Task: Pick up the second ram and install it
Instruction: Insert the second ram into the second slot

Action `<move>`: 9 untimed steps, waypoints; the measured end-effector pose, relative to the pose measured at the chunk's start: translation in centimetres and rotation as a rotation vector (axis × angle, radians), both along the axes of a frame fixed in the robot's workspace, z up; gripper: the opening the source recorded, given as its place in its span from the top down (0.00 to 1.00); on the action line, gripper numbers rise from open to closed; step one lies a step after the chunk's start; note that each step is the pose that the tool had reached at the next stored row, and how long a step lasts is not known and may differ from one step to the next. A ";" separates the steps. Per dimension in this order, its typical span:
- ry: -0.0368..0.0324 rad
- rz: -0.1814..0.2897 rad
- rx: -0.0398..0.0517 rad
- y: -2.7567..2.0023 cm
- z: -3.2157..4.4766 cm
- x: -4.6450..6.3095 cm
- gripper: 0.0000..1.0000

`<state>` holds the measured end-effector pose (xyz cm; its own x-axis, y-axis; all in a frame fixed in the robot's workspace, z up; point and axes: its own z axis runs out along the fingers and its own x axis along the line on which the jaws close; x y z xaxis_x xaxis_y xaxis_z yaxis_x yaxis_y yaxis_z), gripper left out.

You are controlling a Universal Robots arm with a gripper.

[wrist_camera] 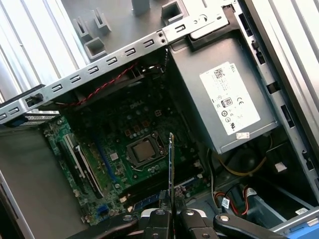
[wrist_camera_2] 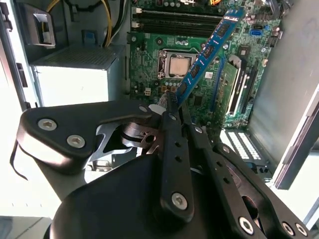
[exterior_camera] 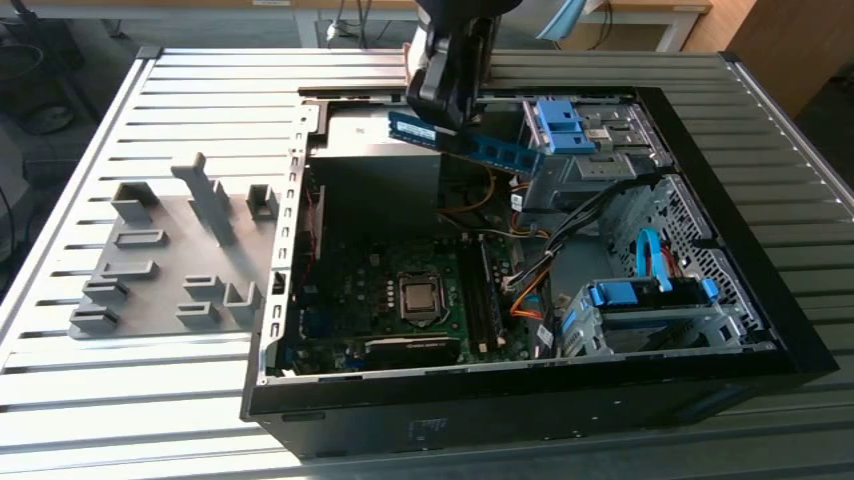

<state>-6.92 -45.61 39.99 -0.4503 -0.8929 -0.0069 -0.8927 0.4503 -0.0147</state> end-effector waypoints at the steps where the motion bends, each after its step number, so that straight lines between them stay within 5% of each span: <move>1: 0.0000 -0.007 -0.0001 0.00 0.00 0.0 0.86; 9: 0.0000 -0.064 -0.0001 0.00 -0.02 0.0 0.86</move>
<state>-6.92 -45.61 39.98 -0.5067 -0.8621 -0.0069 -0.8620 0.5067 -0.0147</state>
